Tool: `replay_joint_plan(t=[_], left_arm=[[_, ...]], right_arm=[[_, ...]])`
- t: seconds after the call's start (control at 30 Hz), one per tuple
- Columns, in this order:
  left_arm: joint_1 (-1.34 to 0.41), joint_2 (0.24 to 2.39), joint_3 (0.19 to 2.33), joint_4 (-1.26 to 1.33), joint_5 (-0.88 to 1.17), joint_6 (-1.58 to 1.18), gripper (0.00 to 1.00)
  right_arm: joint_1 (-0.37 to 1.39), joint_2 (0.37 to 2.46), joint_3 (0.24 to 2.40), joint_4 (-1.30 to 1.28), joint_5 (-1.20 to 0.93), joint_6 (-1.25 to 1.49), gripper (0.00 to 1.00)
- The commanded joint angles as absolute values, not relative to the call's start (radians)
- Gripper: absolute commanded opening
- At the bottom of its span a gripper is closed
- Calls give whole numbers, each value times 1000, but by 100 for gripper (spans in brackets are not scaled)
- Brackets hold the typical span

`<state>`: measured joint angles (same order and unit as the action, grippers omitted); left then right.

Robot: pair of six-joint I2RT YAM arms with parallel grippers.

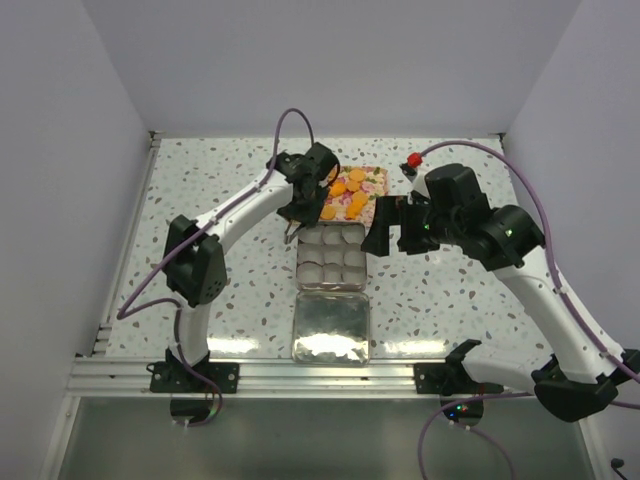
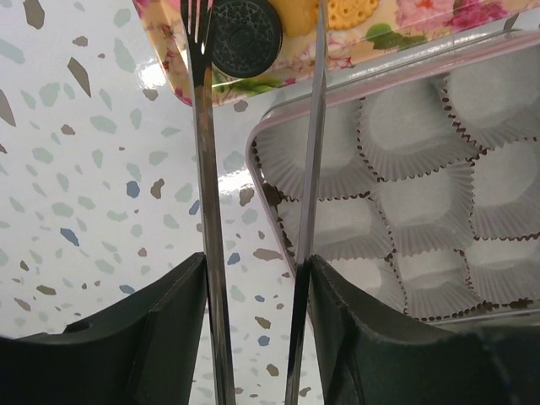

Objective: Pack the cookies

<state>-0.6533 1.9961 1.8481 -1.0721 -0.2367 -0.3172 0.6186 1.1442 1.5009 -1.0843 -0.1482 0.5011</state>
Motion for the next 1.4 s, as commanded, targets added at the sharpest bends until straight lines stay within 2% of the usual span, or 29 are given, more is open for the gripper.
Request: replay_joint_plan(t=[0.0,0.13,0.27,0.47,0.6,0.87,1.07,1.17,1.37], left_arm=[[-670,2002,1888,-1118,-229,-288,54],[-680,2014,1888,-1108,-236,-287,49],[-684,2036,1930,-1133,-244,-287,36],[-684,2049,1962,-1161,-262,-290,28],[-684,2033,1980,-1180,-284,-302,24],[-686,1953,2085,-1224,-322,-308,24],[-684,1807,1987,-1210,-311,-325,23],[-687,1709,1872,-1183,-292,-345,22],[-709,1441,1495,-1025,-198,-350,23]], right_arm=[[617,1149,1517,-1081,-144,474,99],[615,1150,1517,-1080,-147,472,99],[615,1150,1520,-1081,-147,468,99],[615,1146,1520,-1089,-144,460,99],[615,1146,1522,-1097,-144,454,99],[615,1161,1536,-1086,-163,451,99],[615,1169,1522,-1055,-199,468,99],[615,1166,1516,-1049,-206,476,99],[615,1141,1470,-1029,-209,491,99]])
